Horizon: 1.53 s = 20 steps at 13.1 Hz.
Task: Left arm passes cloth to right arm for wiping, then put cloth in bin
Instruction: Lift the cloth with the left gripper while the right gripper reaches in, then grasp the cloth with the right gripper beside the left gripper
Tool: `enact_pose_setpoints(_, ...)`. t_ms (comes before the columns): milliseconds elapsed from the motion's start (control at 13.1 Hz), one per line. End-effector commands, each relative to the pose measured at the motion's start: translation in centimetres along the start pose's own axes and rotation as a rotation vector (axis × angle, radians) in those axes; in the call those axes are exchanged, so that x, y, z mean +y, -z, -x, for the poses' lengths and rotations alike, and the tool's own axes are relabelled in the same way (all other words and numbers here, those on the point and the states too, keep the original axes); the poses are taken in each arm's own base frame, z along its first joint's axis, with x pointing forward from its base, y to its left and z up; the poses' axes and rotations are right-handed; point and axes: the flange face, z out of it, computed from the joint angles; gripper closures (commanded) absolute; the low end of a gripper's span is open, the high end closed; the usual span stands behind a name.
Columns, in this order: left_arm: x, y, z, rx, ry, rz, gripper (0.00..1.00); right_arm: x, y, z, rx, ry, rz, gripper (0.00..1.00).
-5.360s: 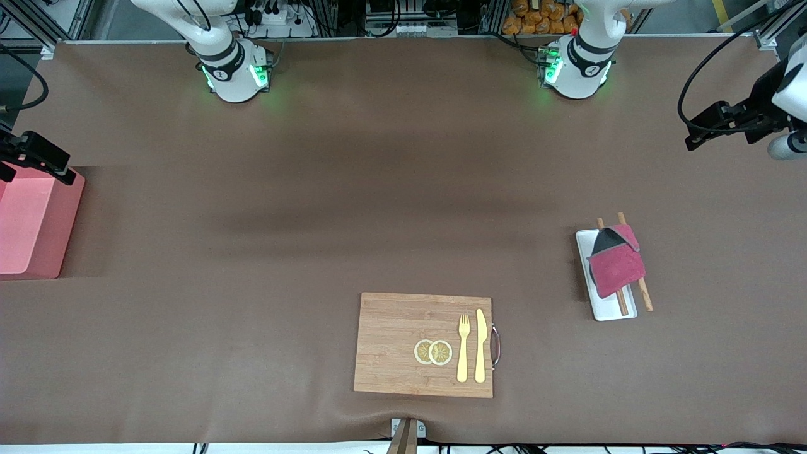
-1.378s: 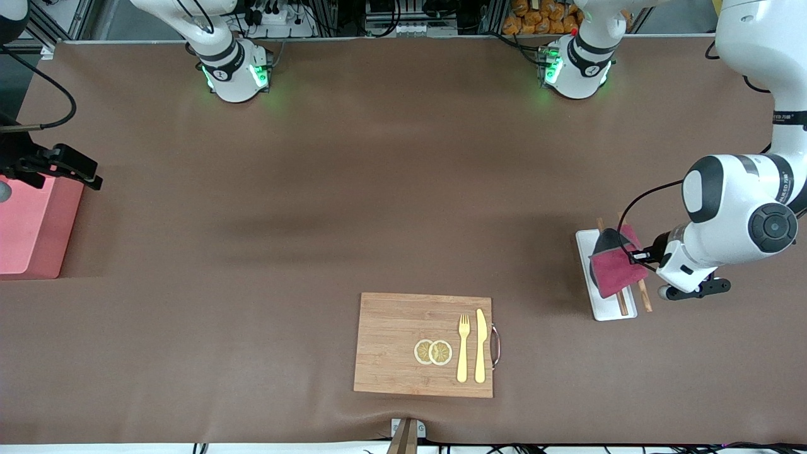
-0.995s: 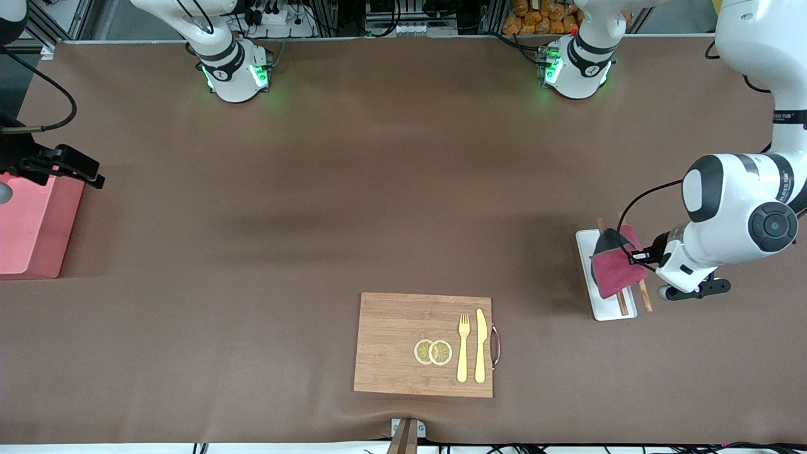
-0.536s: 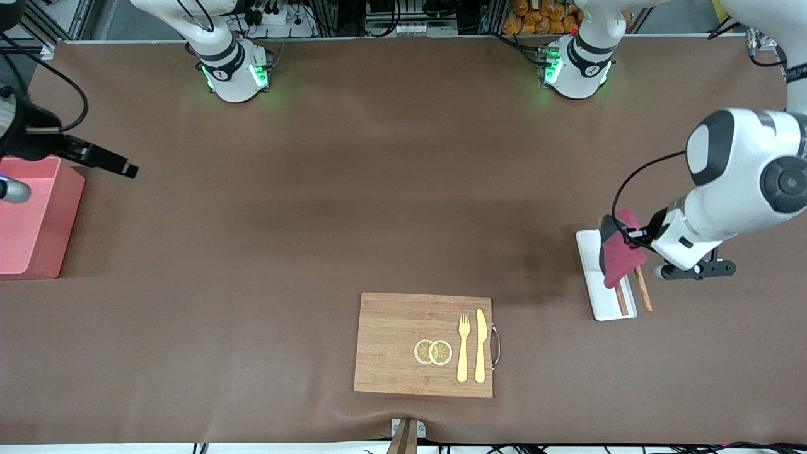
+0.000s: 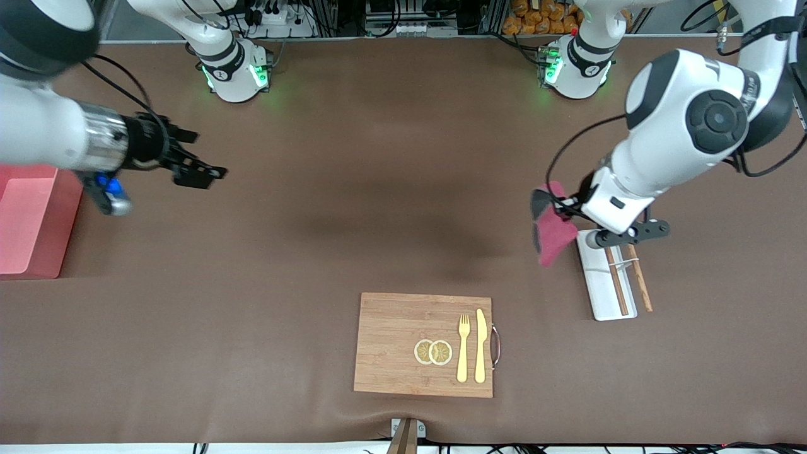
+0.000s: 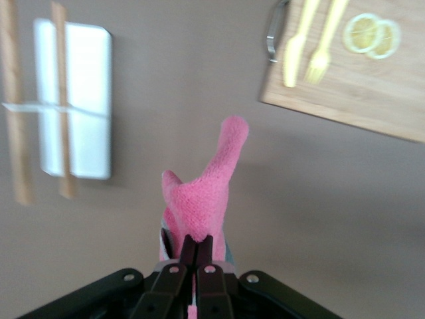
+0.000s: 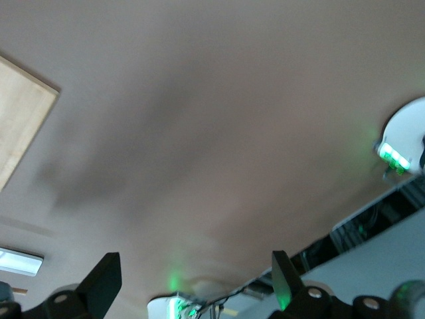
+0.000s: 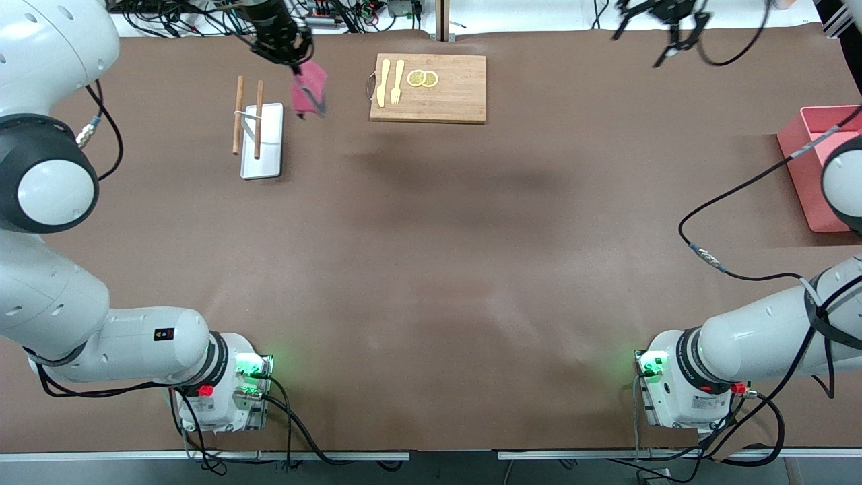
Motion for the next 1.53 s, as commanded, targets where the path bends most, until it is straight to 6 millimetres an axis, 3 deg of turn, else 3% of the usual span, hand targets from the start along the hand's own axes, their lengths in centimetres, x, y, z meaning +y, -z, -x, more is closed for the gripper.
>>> enact_pose_setpoints(0, 5.0, 1.8, 2.8, -0.037, 0.135, 0.073, 1.0, -3.5, -3.7, -1.4, -0.177, -0.137, 0.007, 0.0)
enact_pose_setpoints(153, 8.5, 2.6, 4.3, -0.049, 0.212, 0.11, 1.0, -5.8, -6.0, -3.1, -0.265, -0.185, -0.036, 0.0)
enact_pose_setpoints(383, 13.7, 1.8, 7.4, -0.107, 0.333, 0.169, 1.0, -9.3, -10.4, -3.8, -0.301, -0.233, -0.061, 0.0)
enact_pose_setpoints(613, 18.2, 0.6, 10.0, -0.124, 0.457, 0.215, 1.0, -12.3, -13.7, -3.3, -0.459, -0.289, -0.101, 0.0)
enact_pose_setpoints(766, 19.7, -0.1, 10.8, -0.142, 0.484, 0.222, 1.0, -13.3, -15.3, -2.6, -0.483, -0.291, -0.104, 0.0)
enact_pose_setpoints(995, 23.8, -1.4, 13.3, -0.162, 0.553, 0.272, 1.0, -14.2, -17.4, -1.8, -0.506, -0.29, -0.079, 0.0)
enact_pose_setpoints(1149, 25.2, -2.3, 13.5, -0.179, 0.6, 0.301, 1.0, -14.9, -19.2, 0.5, -0.527, -0.271, -0.053, 0.0)
enact_pose_setpoints(1455, 27.2, -3.7, 13.7, -0.192, 0.676, 0.385, 1.0, -15.2, -21.4, 2.2, -0.568, -0.27, -0.024, 0.04)
